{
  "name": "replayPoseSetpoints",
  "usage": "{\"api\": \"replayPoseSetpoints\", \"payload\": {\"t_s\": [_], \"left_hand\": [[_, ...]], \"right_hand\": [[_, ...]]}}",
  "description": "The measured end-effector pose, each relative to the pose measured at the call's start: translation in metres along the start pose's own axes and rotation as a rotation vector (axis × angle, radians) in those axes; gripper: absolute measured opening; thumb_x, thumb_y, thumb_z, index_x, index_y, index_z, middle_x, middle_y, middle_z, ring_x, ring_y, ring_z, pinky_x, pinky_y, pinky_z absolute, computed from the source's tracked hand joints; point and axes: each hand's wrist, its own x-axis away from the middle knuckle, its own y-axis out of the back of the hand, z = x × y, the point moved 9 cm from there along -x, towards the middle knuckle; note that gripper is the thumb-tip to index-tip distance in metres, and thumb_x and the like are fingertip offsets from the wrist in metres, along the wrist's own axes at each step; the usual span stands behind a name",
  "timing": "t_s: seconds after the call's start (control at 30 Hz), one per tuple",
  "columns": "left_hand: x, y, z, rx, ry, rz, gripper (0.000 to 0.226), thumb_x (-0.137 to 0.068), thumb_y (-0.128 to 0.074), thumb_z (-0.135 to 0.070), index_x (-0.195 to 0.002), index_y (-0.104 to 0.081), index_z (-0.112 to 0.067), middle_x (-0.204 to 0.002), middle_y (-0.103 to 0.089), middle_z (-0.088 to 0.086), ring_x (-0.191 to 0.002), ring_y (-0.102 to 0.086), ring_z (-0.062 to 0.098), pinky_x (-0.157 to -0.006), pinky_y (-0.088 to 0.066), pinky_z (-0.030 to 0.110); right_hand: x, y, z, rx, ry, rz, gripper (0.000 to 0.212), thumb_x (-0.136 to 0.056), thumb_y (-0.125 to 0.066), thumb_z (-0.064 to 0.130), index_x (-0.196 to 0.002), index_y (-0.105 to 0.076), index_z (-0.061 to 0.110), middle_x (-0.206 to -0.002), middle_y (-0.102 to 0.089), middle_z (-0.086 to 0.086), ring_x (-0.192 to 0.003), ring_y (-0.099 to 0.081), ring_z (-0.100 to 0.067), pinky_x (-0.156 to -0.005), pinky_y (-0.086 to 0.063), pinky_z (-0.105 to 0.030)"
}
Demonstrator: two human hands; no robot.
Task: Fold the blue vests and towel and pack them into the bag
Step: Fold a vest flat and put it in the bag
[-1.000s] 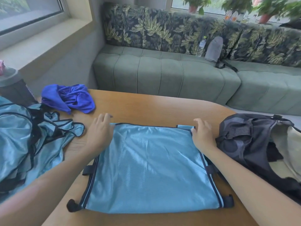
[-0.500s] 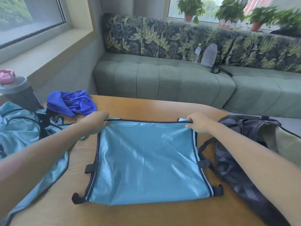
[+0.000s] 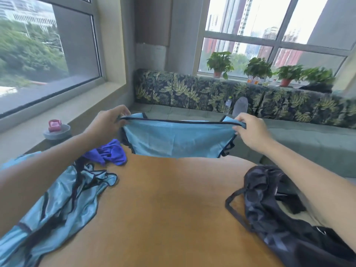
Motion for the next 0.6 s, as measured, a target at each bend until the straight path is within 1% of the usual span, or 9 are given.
{"api": "replayPoseSetpoints", "payload": {"t_s": [0.07,0.1,0.13,0.23,0.27,0.37,0.43,0.5,0.6], "left_hand": [[0.032,-0.005,0.000,0.021,-0.014,-0.008,0.015,-0.094,-0.066,-0.005,-0.102,-0.063,-0.018,-0.077,-0.067,-0.001,-0.072,-0.062,0.012,-0.069,-0.046,0.031],[0.052,-0.012,0.004,0.031,-0.023,-0.003,0.018,-0.091,-0.068,-0.001,-0.100,-0.065,-0.017,-0.074,-0.065,-0.006,-0.068,-0.060,0.003,-0.066,-0.043,0.022],[0.074,-0.023,0.008,0.027,-0.037,0.009,0.021,-0.087,-0.070,0.004,-0.098,-0.067,-0.014,-0.074,-0.065,-0.008,-0.069,-0.061,0.000,-0.065,-0.041,0.017],[0.148,-0.076,0.034,0.019,-0.020,0.104,0.030,-0.080,-0.074,0.010,-0.099,-0.070,-0.013,-0.097,-0.071,-0.003,-0.092,-0.070,0.024,-0.080,-0.042,0.020],[0.179,-0.096,0.048,0.004,0.013,0.160,0.031,-0.082,-0.073,0.008,-0.100,-0.069,-0.017,-0.103,-0.071,-0.005,-0.097,-0.069,0.025,-0.082,-0.043,0.021],[0.266,-0.145,0.077,-0.111,0.099,0.360,0.029,-0.093,-0.064,-0.017,-0.112,-0.062,-0.039,-0.122,-0.064,-0.018,-0.108,-0.066,0.013,-0.080,-0.048,0.023],[0.307,-0.157,0.080,-0.120,0.079,0.392,0.034,-0.095,-0.051,-0.039,-0.127,-0.062,-0.036,-0.138,-0.055,-0.022,-0.118,-0.061,0.006,-0.090,-0.049,0.023],[0.322,-0.160,0.076,-0.046,0.085,0.422,0.047,-0.095,-0.038,-0.051,-0.132,-0.059,-0.032,-0.145,-0.045,-0.024,-0.128,-0.050,0.000,-0.104,-0.038,0.019],[0.304,-0.148,0.071,-0.129,0.050,0.359,0.042,-0.100,-0.036,-0.052,-0.131,-0.059,-0.035,-0.140,-0.045,-0.026,-0.123,-0.046,-0.005,-0.100,-0.037,0.020]], "right_hand": [[0.031,-0.005,-0.001,-0.001,0.020,-0.018,0.010,-0.097,-0.064,0.017,-0.089,-0.063,0.023,-0.081,-0.065,0.003,-0.076,-0.059,-0.020,-0.058,-0.038,-0.027],[0.050,-0.016,-0.005,-0.023,0.027,-0.001,0.010,-0.097,-0.065,0.015,-0.090,-0.064,0.022,-0.082,-0.065,0.003,-0.077,-0.059,-0.021,-0.058,-0.038,-0.028],[0.071,-0.031,-0.011,-0.041,0.030,0.026,0.008,-0.096,-0.066,0.013,-0.092,-0.066,0.020,-0.086,-0.066,0.002,-0.081,-0.061,-0.023,-0.061,-0.039,-0.031],[0.147,-0.091,-0.044,0.025,-0.043,0.170,0.018,-0.094,-0.063,0.009,-0.109,-0.070,0.017,-0.109,-0.068,-0.003,-0.100,-0.064,-0.028,-0.082,-0.047,-0.036],[0.179,-0.114,-0.054,0.065,-0.059,0.240,0.022,-0.094,-0.061,0.008,-0.112,-0.069,0.018,-0.115,-0.066,-0.003,-0.105,-0.063,-0.027,-0.088,-0.048,-0.037],[0.262,-0.173,-0.073,0.122,-0.038,0.426,0.023,-0.097,-0.059,0.013,-0.116,-0.068,0.020,-0.130,-0.058,0.002,-0.125,-0.056,-0.019,-0.103,-0.044,-0.031],[0.303,-0.193,-0.076,0.214,-0.007,0.463,0.031,-0.104,-0.048,0.026,-0.131,-0.063,0.021,-0.146,-0.050,0.006,-0.142,-0.040,-0.015,-0.115,-0.029,-0.027],[0.327,-0.196,-0.071,0.291,0.020,0.434,0.045,-0.104,-0.035,0.038,-0.135,-0.062,0.020,-0.148,-0.051,0.006,-0.143,-0.037,-0.015,-0.116,-0.024,-0.029],[0.340,-0.190,-0.054,0.289,0.043,0.367,0.056,-0.102,-0.029,0.048,-0.138,-0.060,0.019,-0.147,-0.052,0.003,-0.137,-0.041,-0.016,-0.112,-0.029,-0.033]]}}
